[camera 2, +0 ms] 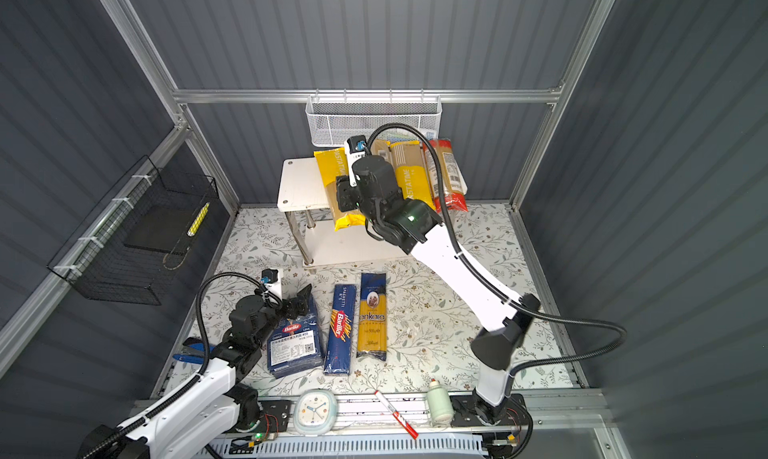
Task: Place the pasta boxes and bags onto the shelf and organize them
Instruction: 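Lower the Pastatime bag onto the top tier beside the other bags, open right gripper, then draw the right gripper back from the shelf toward the Ankara spaghetti bag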
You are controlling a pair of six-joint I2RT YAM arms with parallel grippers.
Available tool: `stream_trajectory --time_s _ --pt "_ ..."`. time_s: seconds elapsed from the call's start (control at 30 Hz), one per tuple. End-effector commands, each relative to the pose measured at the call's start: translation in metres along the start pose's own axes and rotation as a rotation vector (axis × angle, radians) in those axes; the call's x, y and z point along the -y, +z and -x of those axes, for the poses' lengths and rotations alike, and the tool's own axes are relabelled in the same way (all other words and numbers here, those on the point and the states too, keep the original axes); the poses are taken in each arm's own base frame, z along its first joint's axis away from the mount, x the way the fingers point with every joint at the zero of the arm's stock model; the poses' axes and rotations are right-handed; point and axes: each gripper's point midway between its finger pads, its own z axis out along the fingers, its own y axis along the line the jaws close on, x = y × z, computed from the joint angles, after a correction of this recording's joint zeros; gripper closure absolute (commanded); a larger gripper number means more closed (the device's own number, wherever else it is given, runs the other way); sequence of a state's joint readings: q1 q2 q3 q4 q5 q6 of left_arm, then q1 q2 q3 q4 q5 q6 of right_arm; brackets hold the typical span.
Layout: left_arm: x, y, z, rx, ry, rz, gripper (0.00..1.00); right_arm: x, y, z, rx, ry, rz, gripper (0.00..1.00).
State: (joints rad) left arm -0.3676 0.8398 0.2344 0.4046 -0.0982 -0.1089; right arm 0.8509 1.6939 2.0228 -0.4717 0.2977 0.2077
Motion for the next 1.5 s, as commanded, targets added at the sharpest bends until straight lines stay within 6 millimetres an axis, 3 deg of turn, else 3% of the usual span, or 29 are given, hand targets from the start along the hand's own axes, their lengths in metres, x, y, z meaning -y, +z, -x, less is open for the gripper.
stream_trajectory --time_s 0.0,0.17,0.37,0.77,1.47 --pt "-0.001 -0.001 0.009 0.032 -0.009 0.008 0.01 -0.005 -0.033 -0.014 -0.014 -0.050 0.014 0.57" --pt "0.000 0.000 0.009 0.030 -0.007 0.001 0.01 -0.009 -0.069 -0.048 -0.046 -0.033 0.045 0.62" --pt "0.000 -0.001 0.008 0.028 -0.007 0.001 0.01 -0.009 -0.076 -0.073 -0.046 -0.028 0.077 0.71" --pt "0.000 -0.001 0.009 0.031 -0.009 0.004 0.01 -0.023 -0.036 -0.085 -0.061 -0.046 0.093 0.73" --pt "-0.002 -0.001 0.008 0.029 -0.011 0.013 0.01 -0.023 0.024 -0.073 -0.079 -0.062 0.100 0.73"
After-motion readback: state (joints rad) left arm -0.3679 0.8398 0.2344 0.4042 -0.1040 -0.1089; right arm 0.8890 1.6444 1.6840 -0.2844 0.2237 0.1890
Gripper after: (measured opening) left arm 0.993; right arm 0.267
